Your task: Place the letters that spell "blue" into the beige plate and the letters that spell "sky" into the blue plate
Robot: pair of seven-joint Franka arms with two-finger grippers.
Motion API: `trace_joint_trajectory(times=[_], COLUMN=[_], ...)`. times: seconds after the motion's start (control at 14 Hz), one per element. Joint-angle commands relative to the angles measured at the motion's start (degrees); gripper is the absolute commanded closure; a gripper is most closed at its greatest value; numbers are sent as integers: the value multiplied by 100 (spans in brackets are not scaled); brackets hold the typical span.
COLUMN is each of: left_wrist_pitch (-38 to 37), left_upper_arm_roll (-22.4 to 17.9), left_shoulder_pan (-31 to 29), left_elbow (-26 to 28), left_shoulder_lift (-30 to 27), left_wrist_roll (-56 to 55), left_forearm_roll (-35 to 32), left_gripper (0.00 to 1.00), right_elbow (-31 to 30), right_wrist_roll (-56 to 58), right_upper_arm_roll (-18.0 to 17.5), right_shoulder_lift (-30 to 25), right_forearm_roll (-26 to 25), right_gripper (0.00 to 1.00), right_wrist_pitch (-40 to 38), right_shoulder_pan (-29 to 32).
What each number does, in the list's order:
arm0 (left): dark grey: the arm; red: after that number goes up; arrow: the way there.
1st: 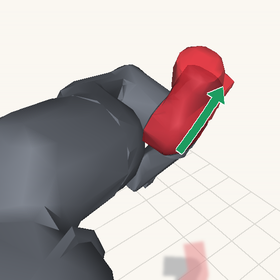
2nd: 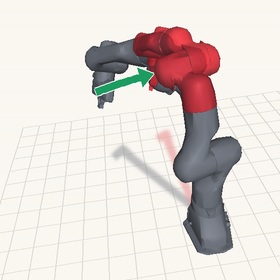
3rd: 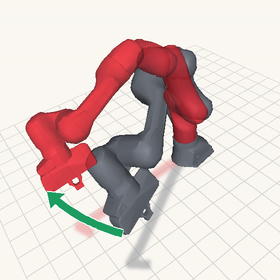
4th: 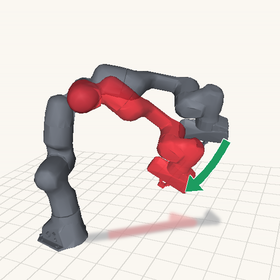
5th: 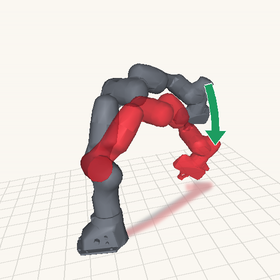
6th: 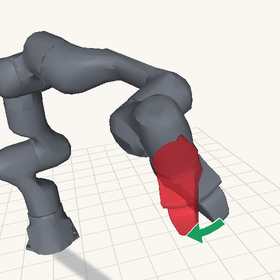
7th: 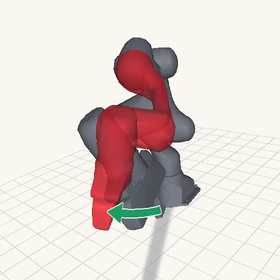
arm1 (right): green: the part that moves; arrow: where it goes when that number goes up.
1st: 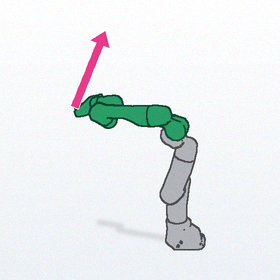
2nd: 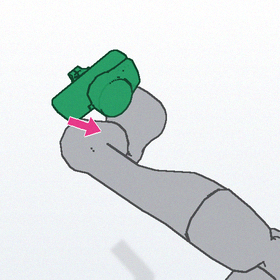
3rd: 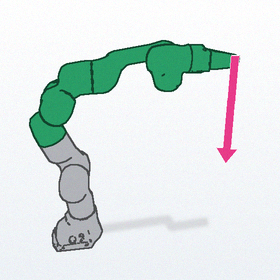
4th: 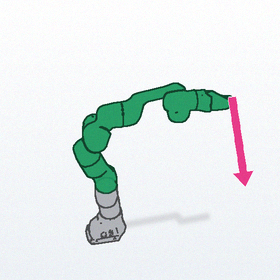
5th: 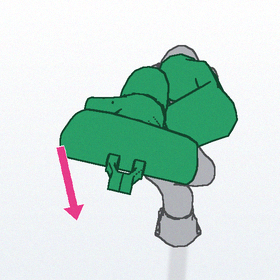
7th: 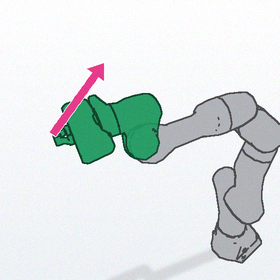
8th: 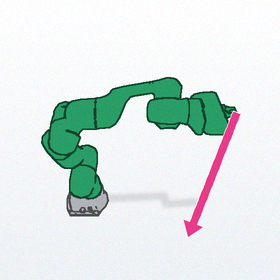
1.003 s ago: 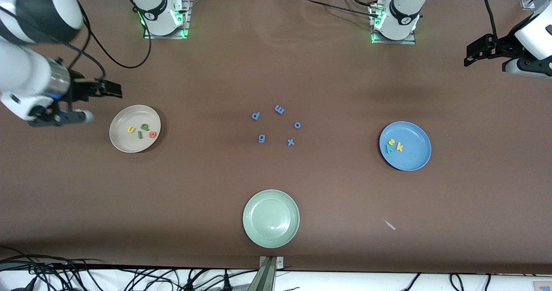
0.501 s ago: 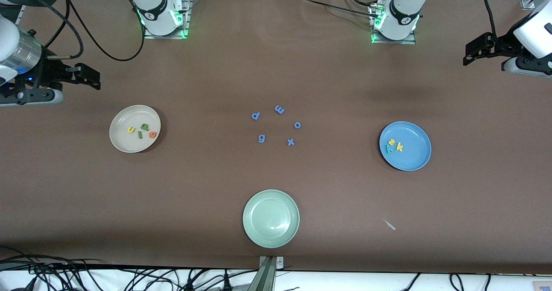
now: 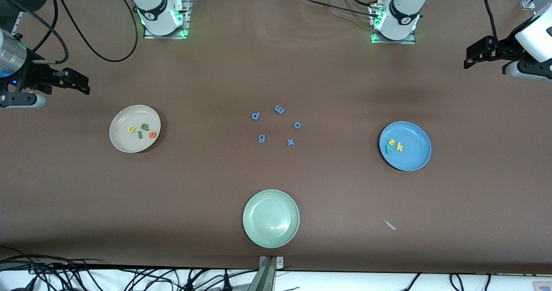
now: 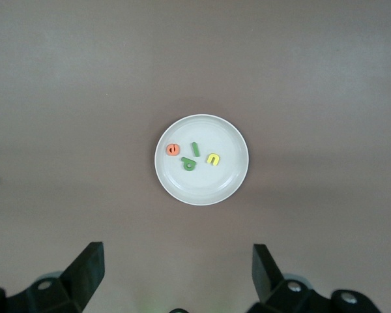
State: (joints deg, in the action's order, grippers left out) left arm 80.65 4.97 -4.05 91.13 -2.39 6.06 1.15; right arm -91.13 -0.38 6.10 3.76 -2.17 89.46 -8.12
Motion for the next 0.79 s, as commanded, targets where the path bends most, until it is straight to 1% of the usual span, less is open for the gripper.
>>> trace_joint_trajectory(times=[0.0, 0.72], left_wrist_pitch=[-146, -146], left_upper_arm_roll=[13, 13], left_shoulder_pan=[45, 45], left_elbow=[-218, -218], left_shoulder_lift=[99, 99], left_wrist_roll=[-26, -35], left_forearm_roll=[-168, -124], left_gripper=[0, 0], right_elbow=[-46, -19], right_wrist_roll=[-94, -94], right_upper_arm_roll=[-74, -48], right_shoulder_lift=[-51, -16], right_forearm_roll=[-12, -3], right_gripper=[0, 0], right_wrist_pitch=[10, 71], right_shoulder_pan=[57, 74])
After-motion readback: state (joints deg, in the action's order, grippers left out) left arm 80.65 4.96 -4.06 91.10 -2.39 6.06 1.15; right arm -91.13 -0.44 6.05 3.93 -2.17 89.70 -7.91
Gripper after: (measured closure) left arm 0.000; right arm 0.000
